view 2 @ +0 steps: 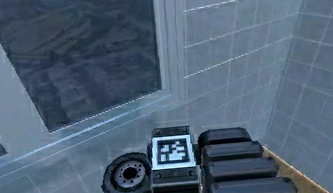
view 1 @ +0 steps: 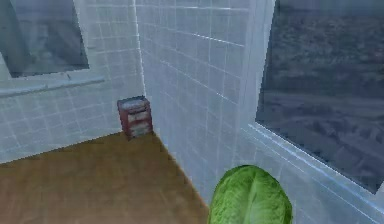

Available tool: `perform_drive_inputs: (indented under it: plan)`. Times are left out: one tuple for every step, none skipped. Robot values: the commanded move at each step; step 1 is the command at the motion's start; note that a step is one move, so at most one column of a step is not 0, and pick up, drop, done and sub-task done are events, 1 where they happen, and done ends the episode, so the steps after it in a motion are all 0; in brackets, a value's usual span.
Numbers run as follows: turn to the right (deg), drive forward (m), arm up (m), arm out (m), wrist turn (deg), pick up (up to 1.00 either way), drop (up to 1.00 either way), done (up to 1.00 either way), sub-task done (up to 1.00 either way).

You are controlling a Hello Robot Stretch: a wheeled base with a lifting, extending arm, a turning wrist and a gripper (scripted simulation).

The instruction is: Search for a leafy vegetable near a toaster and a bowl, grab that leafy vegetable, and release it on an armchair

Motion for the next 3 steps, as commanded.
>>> perform_drive_inputs:
  plan:
    - [-27.0, 0.00, 0.00, 0.00, 0.0, 0.00, 0.00, 0.00, 0.00]
    - [0.0, 0.60, 0.00, 0.00, 0.0, 0.00, 0.00, 0.00, 0.00]
    - [-45.0, 0.00, 0.00, 0.00, 0.0, 0.00, 0.00, 0.00, 0.00]
